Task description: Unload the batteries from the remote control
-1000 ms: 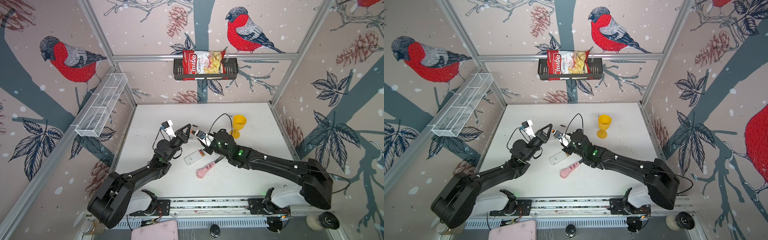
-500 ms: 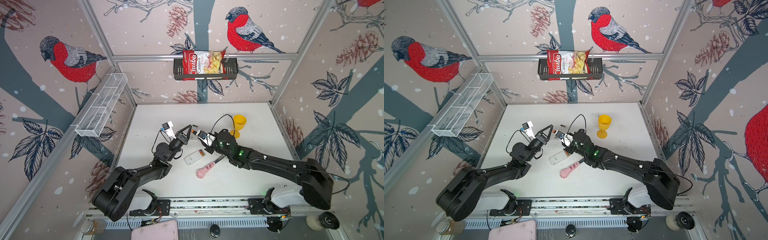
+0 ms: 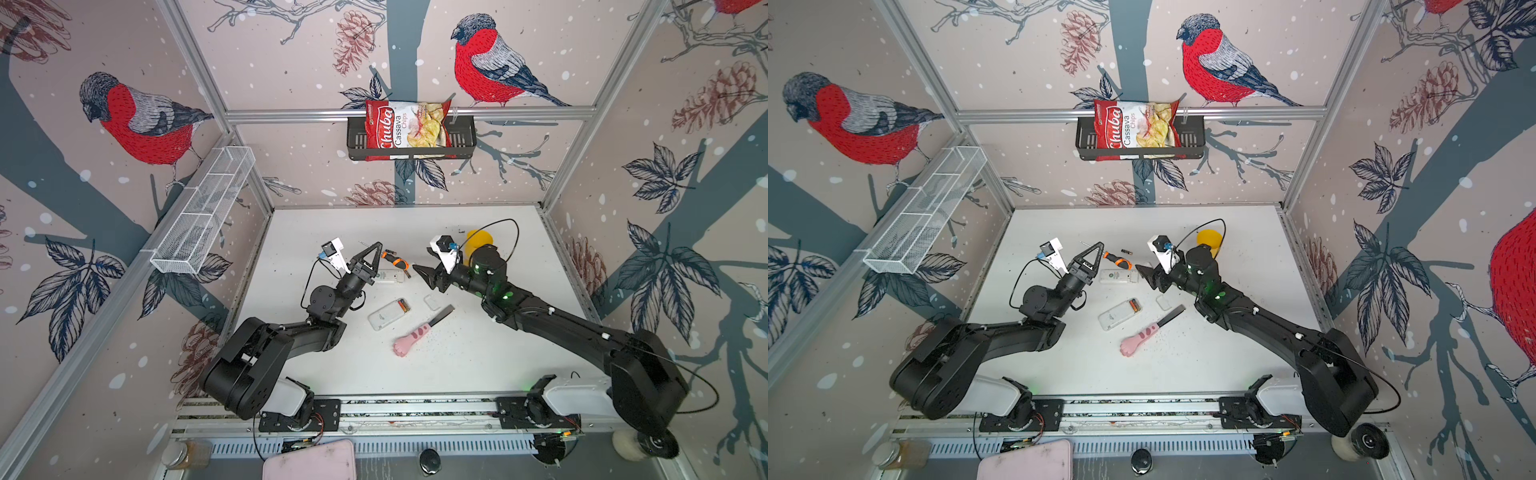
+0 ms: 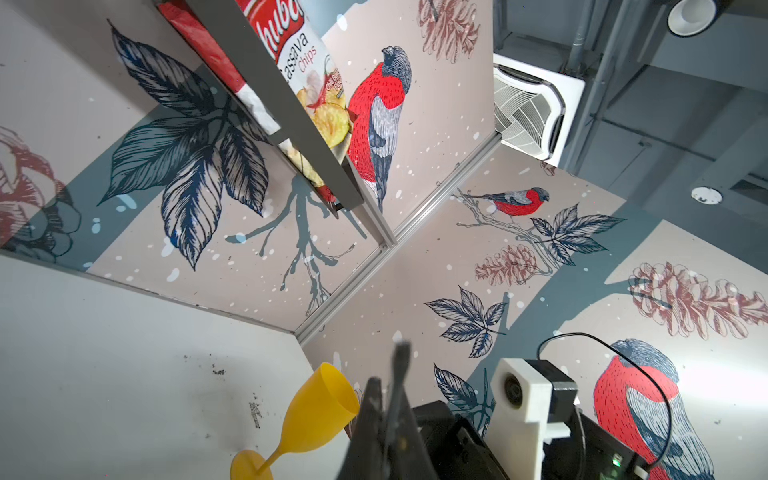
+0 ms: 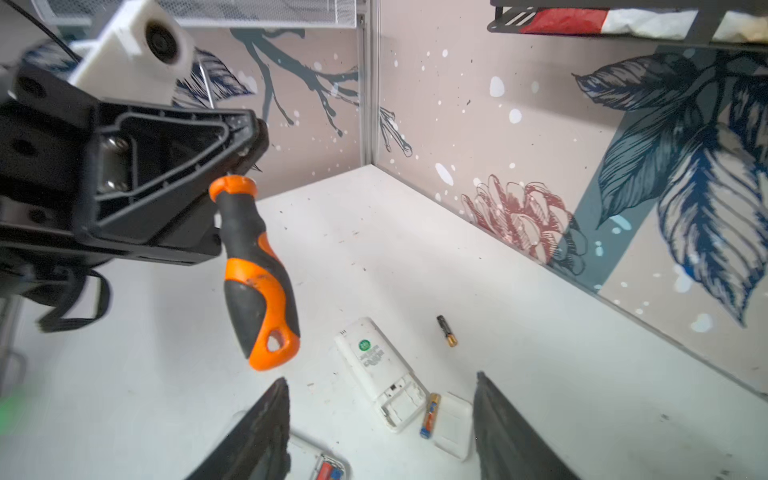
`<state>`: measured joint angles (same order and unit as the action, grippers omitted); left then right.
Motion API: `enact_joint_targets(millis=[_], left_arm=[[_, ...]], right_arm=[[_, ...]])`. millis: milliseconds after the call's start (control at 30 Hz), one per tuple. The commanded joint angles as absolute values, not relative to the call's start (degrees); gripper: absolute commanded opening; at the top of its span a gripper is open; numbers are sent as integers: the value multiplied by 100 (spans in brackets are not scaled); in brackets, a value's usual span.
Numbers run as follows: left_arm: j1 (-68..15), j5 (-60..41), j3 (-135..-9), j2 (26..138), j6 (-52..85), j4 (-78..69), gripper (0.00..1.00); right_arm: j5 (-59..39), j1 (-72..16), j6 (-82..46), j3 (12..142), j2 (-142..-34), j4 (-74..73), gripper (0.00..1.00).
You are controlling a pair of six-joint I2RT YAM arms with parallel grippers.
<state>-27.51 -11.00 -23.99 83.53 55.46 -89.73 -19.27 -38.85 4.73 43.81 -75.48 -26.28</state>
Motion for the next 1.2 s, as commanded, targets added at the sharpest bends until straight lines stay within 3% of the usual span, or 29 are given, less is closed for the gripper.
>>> enact_joint_targets(millis=[0,267,700,1167], left_arm=[[-2635,-1472,-2521,8545,5490,-10065,0],[-2514,-1904,-2993,8986,5384,-10335,0],[-2437,-2010,-3686,9208,5438,-10334,0],[-2426,-2006,-4132,9378,5574,-10329,0]], right_arm=[[-3146,-3633,-419,4380,-7603,-3560,69],[-4314,-3281,-1452,4771,-8251,-4465,72],[-5124,-3243,-3110,5496,-9684,-6266,75],[-5535,-3239,-4587,6198,-10490,-7677,52]])
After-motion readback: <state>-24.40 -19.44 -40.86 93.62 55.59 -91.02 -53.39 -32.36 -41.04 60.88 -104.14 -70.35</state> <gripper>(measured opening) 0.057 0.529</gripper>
